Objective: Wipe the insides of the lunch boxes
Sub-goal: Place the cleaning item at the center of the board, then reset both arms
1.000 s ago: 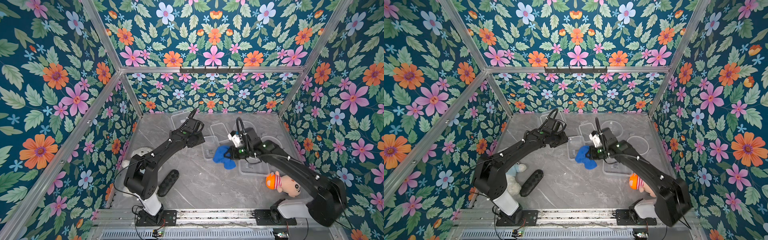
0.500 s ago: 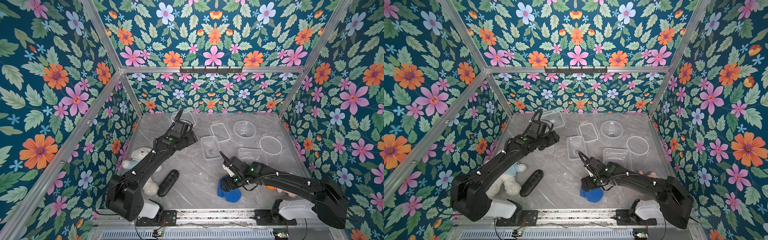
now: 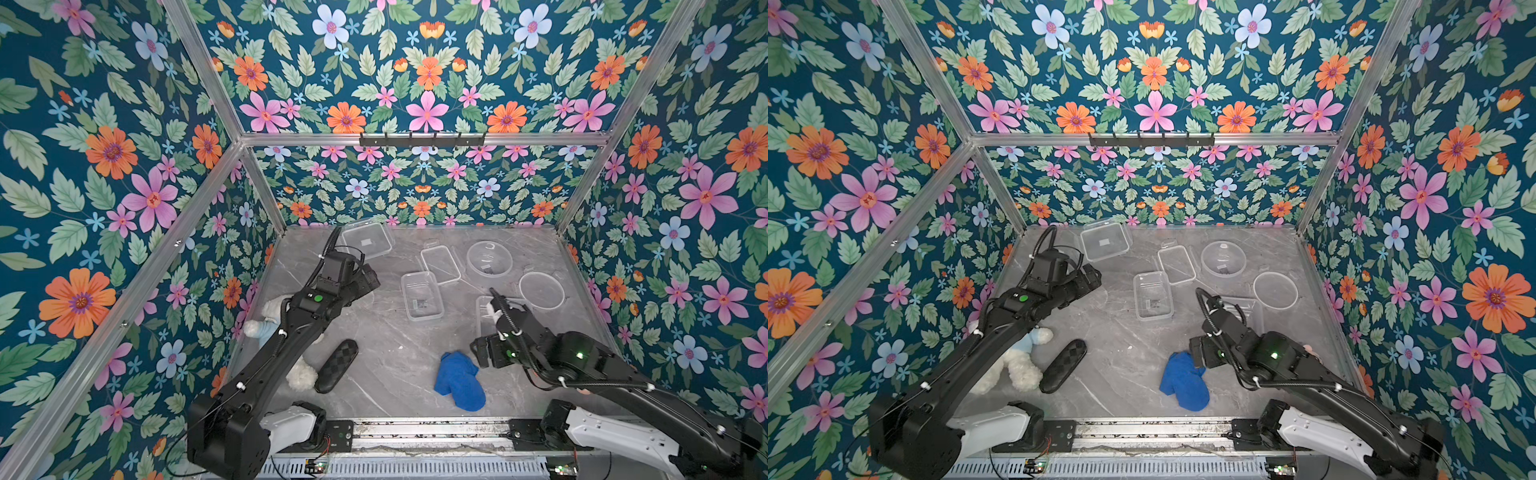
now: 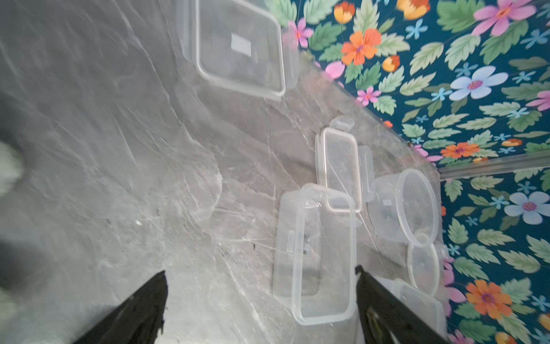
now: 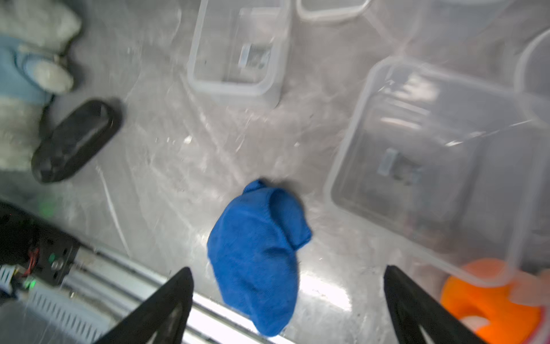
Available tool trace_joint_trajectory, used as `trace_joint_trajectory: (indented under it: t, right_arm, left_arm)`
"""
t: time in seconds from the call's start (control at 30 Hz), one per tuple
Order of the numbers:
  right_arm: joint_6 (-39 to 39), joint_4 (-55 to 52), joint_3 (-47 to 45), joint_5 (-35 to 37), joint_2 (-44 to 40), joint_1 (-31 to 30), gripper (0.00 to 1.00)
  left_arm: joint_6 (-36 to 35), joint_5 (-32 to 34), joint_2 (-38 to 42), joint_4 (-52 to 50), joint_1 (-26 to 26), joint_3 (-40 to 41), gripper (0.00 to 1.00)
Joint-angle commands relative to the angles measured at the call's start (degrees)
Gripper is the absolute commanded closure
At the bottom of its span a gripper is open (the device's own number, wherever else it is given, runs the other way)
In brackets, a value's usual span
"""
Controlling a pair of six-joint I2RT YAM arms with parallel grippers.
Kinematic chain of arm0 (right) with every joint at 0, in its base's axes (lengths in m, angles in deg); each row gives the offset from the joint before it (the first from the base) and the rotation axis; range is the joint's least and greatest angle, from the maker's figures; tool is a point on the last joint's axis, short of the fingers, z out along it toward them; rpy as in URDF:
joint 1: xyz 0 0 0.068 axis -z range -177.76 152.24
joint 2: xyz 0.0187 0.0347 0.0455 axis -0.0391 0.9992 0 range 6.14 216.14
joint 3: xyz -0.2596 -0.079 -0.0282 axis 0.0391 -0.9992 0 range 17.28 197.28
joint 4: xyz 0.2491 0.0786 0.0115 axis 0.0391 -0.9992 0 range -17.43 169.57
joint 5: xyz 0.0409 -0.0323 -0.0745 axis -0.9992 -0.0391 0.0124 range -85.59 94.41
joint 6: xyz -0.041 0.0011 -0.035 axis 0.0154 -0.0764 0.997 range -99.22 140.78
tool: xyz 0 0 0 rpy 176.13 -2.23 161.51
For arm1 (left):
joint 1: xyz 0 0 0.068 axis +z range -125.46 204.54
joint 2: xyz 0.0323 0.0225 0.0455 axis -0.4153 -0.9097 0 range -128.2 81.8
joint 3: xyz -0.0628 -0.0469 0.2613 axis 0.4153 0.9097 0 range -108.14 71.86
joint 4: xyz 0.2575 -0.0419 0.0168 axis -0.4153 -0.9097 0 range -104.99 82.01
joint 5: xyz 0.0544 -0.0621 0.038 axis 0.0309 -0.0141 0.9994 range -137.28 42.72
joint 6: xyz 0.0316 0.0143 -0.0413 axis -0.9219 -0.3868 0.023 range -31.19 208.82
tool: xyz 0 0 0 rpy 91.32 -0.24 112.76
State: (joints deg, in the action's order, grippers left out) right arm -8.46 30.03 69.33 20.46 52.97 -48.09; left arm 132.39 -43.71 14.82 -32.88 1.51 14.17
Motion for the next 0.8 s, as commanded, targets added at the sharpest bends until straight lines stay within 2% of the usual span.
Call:
trace_joint_trajectory:
  t: [0.0, 0.07, 0.1, 0.17, 0.2, 0.3, 0.37, 0.47, 0.57, 0.6, 0.63, 0.7, 0.77]
  right_arm:
    - [7.2, 5.0, -1.1, 15.5, -5.3, 1.7, 0.01]
    - [14.3, 15.8, -5.5, 23.3, -8.6, 3.7, 0.01]
    - [20.3, 25.2, -10.0, 27.9, -9.9, 5.1, 0.01]
    - [37.1, 49.9, -20.6, 29.7, -10.6, 9.8, 0.01]
    - [37.2, 55.7, -23.4, 29.0, -9.4, 13.3, 0.01]
    - [23.1, 50.0, -22.3, 17.8, -1.5, 28.3, 0.01]
    - [19.3, 52.2, -22.5, 13.2, 5.6, 35.3, 0.01]
    - [22.6, 64.1, -25.0, 14.2, 15.7, 38.3, 0.01]
    - [21.3, 74.6, -28.2, 11.6, 24.4, 41.6, 0.01]
    - [22.6, 80.5, -29.3, 10.1, 27.0, 42.9, 0.01]
    - [22.7, 78.6, -27.9, 9.1, 27.9, 43.1, 0.01]
    - [25.3, 84.2, -27.5, 6.8, 31.1, 44.4, 0.01]
    - [25.9, 89.1, -27.7, 4.3, 35.4, 46.3, 0.01]
  left_arm:
    - [-7.1, 11.1, 0.9, 6.0, 2.0, 1.1, 0.01]
    - [-8.1, 16.6, -1.0, 8.2, 2.9, 1.4, 0.01]
    - [-9.9, 19.2, -3.1, 11.7, 3.0, 2.2, 0.01]
    - [-20.5, 17.4, -7.5, 18.0, 2.9, 3.8, 0.01]
    - [-24.0, 16.9, -10.2, 20.2, 2.8, 4.2, 0.01]
    - [-21.9, 27.3, -18.2, 22.6, 2.9, 3.2, 0.01]
    - [-23.9, 31.8, -21.6, 25.8, 2.9, 3.9, 0.01]
    - [-31.8, 34.3, -23.4, 40.4, 2.8, 10.0, 0.01]
    - [-38.8, 37.8, -24.8, 56.2, 3.5, 15.6, 0.01]
    - [-39.7, 37.0, -25.0, 55.0, 4.1, 14.8, 0.01]
    - [-41.9, 37.2, -25.5, 59.2, 4.6, 15.8, 0.01]
    - [-48.0, 33.9, -27.0, 69.5, 6.6, 18.8, 0.01]
    - [-48.3, 27.4, -27.7, 69.8, 9.3, 17.9, 0.01]
